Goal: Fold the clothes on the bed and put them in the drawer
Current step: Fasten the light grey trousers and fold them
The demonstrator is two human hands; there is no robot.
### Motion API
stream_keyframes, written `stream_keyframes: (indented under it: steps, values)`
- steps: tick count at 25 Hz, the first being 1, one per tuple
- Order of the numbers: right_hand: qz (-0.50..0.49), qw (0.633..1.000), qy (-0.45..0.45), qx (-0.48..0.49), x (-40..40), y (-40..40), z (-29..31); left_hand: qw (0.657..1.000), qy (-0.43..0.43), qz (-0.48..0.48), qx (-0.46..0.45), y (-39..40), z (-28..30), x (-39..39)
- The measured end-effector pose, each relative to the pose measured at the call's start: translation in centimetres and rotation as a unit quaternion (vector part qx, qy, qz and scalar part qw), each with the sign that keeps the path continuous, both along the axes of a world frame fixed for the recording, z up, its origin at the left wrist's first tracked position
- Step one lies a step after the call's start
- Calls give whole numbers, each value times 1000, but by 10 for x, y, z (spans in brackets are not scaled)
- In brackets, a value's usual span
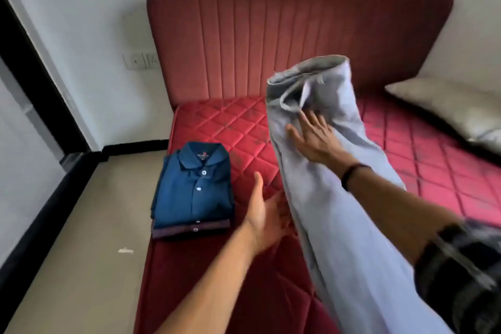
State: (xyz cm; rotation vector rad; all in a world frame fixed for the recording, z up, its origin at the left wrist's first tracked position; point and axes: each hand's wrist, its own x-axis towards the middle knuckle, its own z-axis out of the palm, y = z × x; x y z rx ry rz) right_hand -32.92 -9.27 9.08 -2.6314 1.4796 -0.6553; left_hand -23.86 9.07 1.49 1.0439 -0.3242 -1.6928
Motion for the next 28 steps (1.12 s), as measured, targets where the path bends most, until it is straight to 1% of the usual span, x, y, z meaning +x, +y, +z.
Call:
stream_keyframes:
  steps: [1,2,3,4,5,6,7,9,10,12,13,14,15,16,17,18,19,20,21,22,23,24,25,26,28]
  values:
    - [-4,994,32,106,5,-20,-8,998,-44,8,36,-6,-14,10]
    - [-5,984,35,176,3,-33,-22,994,-71,13,79,-11,-34,19]
    - [-5,977,24,211,-1,-34,-40,990,-85,13,109,-14,-54,25]
    - [-18,974,16,224,-15,-24,-60,990,-79,16,119,-15,-70,25]
    - [-33,977,0,208,-36,-9,-81,990,-66,22,120,-14,-76,23]
    - [-68,978,-14,198,-66,9,-105,989,-76,18,121,-12,-76,17]
    - [-106,973,-18,204,-99,34,-122,990,-86,13,115,-6,-75,10]
    - [-191,949,-47,247,-166,86,-147,986,-114,-21,120,16,-69,-15]
    - [-221,937,-63,262,-191,114,-149,979,-148,-46,132,33,-66,-31]
    - [-264,918,-63,290,-231,175,-143,966,-200,-87,137,74,-62,-74]
    - [-267,908,-65,316,-242,200,-134,964,-206,-96,137,92,-65,-95]
    - [-260,891,-90,361,-251,224,-123,963,-204,-104,139,111,-64,-115]
    - [-247,861,-137,422,-258,246,-113,964,-200,-109,138,127,-67,-135]
    - [-223,822,-196,486,-263,263,-105,969,-178,-113,131,140,-68,-150]
    - [-177,778,-271,538,-267,281,-95,975,-139,-117,130,152,-67,-163]
    - [-120,737,-353,563,-271,295,-86,979,-89,-113,143,164,-55,-170]
    - [-76,707,-424,561,-273,305,-74,983,-38,-102,150,172,-45,-176]
    - [-43,683,-480,549,-277,314,-63,984,23,-96,145,181,-35,-178]
    - [-14,672,-511,536,-281,322,-52,983,85,-95,131,189,-21,-179]
    - [15,660,-528,534,-286,329,-44,982,115,-102,107,197,-7,-183]
    - [32,660,-528,534,-292,336,-40,983,107,-131,76,208,-2,-188]
    - [29,676,-513,528,-299,343,-38,983,52,-167,56,219,1,-195]
    - [7,700,-488,522,-305,349,-41,982,-27,-183,44,232,-1,-205]
    - [-23,717,-472,512,-310,353,-47,980,-87,-174,45,243,-7,-213]
    - [-85,723,-477,493,-321,364,-60,978,-128,-150,74,261,-16,-229]
